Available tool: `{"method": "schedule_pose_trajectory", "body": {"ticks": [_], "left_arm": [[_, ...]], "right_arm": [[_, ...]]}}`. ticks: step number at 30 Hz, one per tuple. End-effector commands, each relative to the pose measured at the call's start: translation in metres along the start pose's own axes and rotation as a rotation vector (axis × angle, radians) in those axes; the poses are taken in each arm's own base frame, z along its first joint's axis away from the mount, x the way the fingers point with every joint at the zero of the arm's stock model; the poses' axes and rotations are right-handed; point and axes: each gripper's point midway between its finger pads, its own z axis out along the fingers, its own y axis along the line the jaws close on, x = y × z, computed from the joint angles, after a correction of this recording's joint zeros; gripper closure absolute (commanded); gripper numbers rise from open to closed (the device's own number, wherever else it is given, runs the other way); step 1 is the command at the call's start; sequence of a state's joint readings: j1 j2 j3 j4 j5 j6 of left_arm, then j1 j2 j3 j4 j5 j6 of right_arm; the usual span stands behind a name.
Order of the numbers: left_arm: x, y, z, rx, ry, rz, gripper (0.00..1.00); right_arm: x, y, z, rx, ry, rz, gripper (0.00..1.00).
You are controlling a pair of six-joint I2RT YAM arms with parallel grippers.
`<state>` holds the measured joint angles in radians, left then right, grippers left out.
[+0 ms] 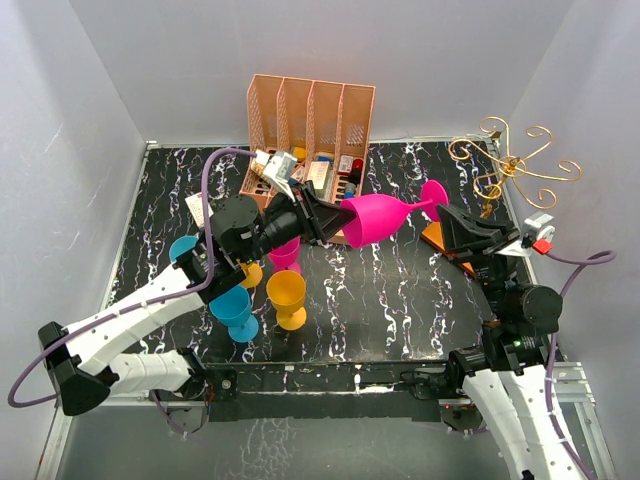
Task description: Take the wine glass off the wine glass rack
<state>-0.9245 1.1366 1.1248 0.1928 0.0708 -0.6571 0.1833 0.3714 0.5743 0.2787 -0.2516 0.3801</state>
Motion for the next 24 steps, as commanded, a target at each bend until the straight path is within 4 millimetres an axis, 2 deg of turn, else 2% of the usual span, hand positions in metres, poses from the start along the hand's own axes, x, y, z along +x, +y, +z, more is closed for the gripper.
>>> {"method": "schedule_pose_trajectory", "body": {"ticks": [1,2,8,10,13,16,20,24], "left_arm": [[-0.009,-0.016,0.000,0.053,0.017,0.012,0.96],[-0.007,-0.014,0.000,0.047,0.028,0.014,1.00],[0.011,0.010,-0.005,-0.087,0.124,0.023,1.00],[0.019,0.023,-0.010,-0.156,0.173,0.024,1.00],[0.037,0.046,-0.022,-0.292,0.279,0.022,1.00],[0.056,0.060,-0.030,-0.373,0.392,0.017,1.00],[0.075,0.078,-0.033,-0.486,0.514,0.010,1.00],[0.094,0.107,-0.037,-0.647,0.627,0.029,1.00]], "right_arm": [[-0.008,-0.003,-0.005,0.029,-0.022,-0.053,0.85],[-0.008,-0.006,-0.007,0.044,-0.018,-0.067,0.80],[-0.009,-0.031,-0.017,0.179,0.012,-0.159,0.33],[-0.017,-0.035,-0.018,0.207,0.009,-0.208,0.22],[-0.030,-0.033,-0.017,0.209,-0.005,-0.262,0.13],[-0.045,-0.029,-0.014,0.212,-0.037,-0.278,0.06],[-0.059,-0.031,-0.013,0.250,-0.062,-0.270,0.05],[-0.058,-0.024,-0.011,0.213,-0.025,-0.287,0.05]]}}
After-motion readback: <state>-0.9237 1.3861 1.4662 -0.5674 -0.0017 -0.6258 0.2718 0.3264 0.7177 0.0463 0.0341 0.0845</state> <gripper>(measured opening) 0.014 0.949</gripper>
